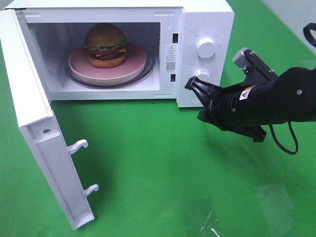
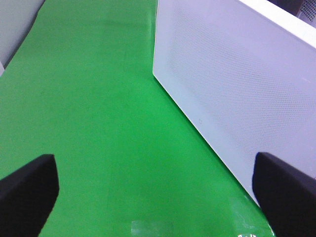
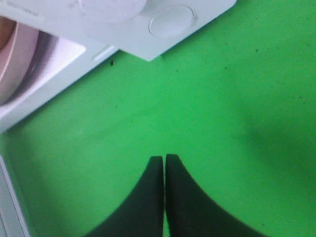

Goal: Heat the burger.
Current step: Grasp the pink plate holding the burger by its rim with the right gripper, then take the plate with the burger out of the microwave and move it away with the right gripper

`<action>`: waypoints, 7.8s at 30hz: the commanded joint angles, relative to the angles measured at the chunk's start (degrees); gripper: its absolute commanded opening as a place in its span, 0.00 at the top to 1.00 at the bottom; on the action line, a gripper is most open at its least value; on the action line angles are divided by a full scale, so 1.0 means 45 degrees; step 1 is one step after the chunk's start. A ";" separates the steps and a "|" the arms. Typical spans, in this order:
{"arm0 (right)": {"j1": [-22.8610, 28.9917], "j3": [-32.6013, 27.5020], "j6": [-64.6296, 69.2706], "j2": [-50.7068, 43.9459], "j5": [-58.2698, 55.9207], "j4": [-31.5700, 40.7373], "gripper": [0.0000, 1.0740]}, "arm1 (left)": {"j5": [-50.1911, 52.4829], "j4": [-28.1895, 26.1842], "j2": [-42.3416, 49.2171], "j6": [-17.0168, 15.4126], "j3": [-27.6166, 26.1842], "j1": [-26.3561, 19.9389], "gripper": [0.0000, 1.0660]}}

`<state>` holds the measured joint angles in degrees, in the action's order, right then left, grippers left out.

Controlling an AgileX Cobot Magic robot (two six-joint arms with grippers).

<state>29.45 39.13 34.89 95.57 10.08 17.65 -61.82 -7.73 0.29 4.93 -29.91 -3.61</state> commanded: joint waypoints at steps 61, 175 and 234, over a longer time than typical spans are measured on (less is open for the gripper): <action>0.0484 0.3616 -2.3568 -0.1388 -1.0224 -0.3743 0.45 | 0.0115 -0.0025 0.0204 0.0013 0.0038 0.0000 0.06; 0.2012 1.5572 -2.0435 1.0020 -0.6697 -0.6965 0.44 | 0.0115 -0.0013 0.0204 0.0013 0.0038 0.0000 0.06; 0.2610 0.9333 -2.5032 0.5208 -0.5640 -0.6417 1.00 | 0.0115 -0.0013 0.0204 0.0013 0.0038 0.0000 0.06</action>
<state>40.85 81.53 -76.60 120.49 -17.76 -10.77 -61.82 -7.73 0.29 4.93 -29.91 -3.61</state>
